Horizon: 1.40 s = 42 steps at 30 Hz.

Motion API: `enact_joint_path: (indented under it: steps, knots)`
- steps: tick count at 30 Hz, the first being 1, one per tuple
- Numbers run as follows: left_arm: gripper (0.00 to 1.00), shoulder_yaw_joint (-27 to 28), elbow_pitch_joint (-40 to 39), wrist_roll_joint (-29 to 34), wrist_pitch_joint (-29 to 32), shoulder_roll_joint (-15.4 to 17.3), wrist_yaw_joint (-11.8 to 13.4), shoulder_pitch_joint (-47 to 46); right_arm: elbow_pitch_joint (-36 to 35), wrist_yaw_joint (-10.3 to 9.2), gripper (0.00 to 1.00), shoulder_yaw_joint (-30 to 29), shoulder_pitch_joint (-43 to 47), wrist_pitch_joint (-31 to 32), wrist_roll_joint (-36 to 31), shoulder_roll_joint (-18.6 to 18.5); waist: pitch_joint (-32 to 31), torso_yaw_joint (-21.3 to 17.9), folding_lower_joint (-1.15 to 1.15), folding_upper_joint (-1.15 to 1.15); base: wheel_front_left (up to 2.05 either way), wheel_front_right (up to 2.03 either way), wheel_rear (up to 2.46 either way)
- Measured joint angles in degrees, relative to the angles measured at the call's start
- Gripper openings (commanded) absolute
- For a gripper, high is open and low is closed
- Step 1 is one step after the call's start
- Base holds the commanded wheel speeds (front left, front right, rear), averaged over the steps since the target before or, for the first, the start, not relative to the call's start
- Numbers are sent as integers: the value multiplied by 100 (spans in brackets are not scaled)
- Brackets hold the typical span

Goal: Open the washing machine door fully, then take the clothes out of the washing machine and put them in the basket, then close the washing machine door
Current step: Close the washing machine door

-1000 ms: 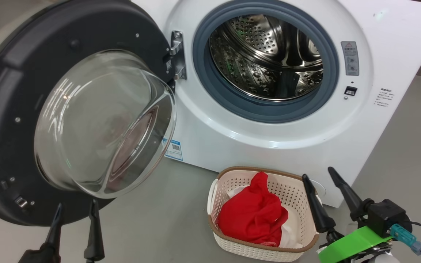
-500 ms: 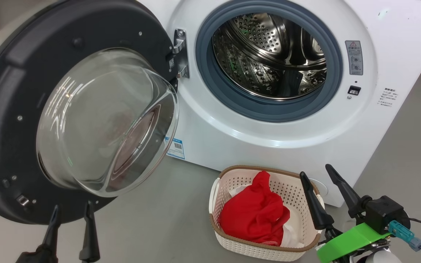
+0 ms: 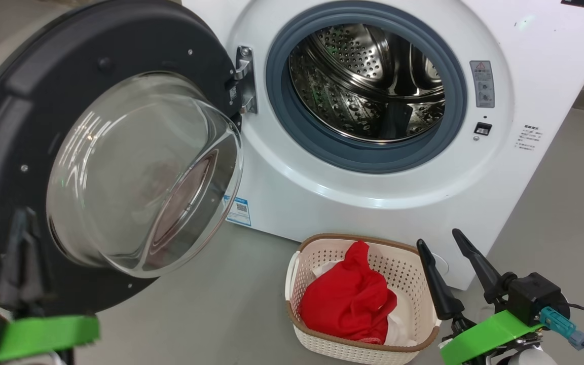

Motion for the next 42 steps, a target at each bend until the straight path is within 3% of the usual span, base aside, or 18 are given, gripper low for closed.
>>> enact_joint_path:
  steps: [8,13,16,24,32,42]
  knots:
    - [0,482,-5,145,-42,502,311,-1337,0,0,100,2,27,0,1,0,-20,-177,0,0,0,0,0]
    - [0,945,673,-87,-16,816,381,-2168,2,0,100,2,27,0,3,-1,-26,-333,0,0,0,0,0]
    - [0,1500,1744,-614,487,996,505,-2667,3,0,100,-18,29,0,3,-5,-24,-460,0,0,0,0,0]
    - [0,2070,3399,-1300,1822,1556,604,-3242,2,0,100,-35,48,0,3,-13,-1,-605,0,0,0,0,0]
    - [0,2747,4225,-2464,3021,1522,420,-3614,0,0,100,-34,107,0,3,-10,14,-616,0,0,0,0,0]
    - [0,3063,4258,-3289,4245,1174,294,-3674,-1,0,100,-8,107,0,8,-16,27,-658,0,0,0,0,0]
